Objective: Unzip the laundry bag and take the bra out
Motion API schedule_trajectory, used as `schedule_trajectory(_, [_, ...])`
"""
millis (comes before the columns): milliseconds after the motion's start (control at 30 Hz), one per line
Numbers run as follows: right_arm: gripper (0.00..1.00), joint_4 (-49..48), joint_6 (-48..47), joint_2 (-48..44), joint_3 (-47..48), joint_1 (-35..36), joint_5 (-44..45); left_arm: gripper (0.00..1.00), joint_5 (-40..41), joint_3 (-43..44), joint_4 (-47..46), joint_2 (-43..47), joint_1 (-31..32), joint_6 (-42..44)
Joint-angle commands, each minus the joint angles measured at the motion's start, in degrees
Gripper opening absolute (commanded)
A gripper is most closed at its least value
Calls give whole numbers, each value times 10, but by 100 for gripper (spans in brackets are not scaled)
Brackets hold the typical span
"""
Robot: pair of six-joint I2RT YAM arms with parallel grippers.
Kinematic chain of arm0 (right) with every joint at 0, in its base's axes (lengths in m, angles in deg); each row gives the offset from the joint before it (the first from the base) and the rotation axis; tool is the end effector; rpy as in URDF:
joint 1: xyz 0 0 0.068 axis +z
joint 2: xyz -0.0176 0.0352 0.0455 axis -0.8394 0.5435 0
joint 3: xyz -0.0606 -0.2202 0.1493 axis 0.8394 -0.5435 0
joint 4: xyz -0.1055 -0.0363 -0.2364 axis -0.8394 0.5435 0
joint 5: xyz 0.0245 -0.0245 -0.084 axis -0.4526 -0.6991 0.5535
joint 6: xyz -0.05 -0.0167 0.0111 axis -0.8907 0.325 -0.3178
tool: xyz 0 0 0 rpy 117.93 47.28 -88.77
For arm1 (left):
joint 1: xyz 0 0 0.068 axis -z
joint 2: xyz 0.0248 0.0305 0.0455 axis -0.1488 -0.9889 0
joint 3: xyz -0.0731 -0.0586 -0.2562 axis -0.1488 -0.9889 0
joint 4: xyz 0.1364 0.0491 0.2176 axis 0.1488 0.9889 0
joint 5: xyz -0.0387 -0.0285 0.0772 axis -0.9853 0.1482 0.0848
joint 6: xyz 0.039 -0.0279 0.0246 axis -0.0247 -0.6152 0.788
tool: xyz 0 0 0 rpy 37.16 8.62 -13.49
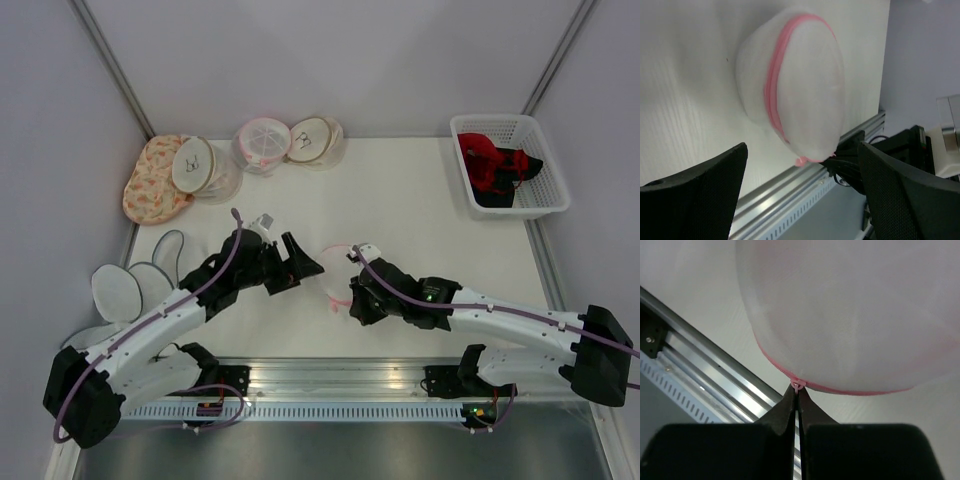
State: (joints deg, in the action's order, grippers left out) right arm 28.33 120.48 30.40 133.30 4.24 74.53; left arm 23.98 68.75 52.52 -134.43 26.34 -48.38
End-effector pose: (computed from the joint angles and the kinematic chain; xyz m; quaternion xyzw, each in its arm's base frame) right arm 0.1138 0.1992 0.2371 -0.2004 0.9136 0.2197 0.2774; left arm 0.1783 -0.1348 0.2523 -0.0927 0.8697 -0.4078 0.2622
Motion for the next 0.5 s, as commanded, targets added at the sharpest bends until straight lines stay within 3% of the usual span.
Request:
schedule_trajectory(0, [0,-134,42,18,-22,0,-116,94,18,-54,-22,51,46,-128])
schedule_trajectory(133, [0,-186,56,26,-35,3,-139,94,28,-97,-81,71,62,-169])
schedule_trajectory(300, [0,-198,43,21,-27,13,-145,92,23,-70,-108,14,69,-163])
schedule_trajectory(467, [0,-208,39,19,-25,19,-156,81,16,-50,-181,-63,87,-164])
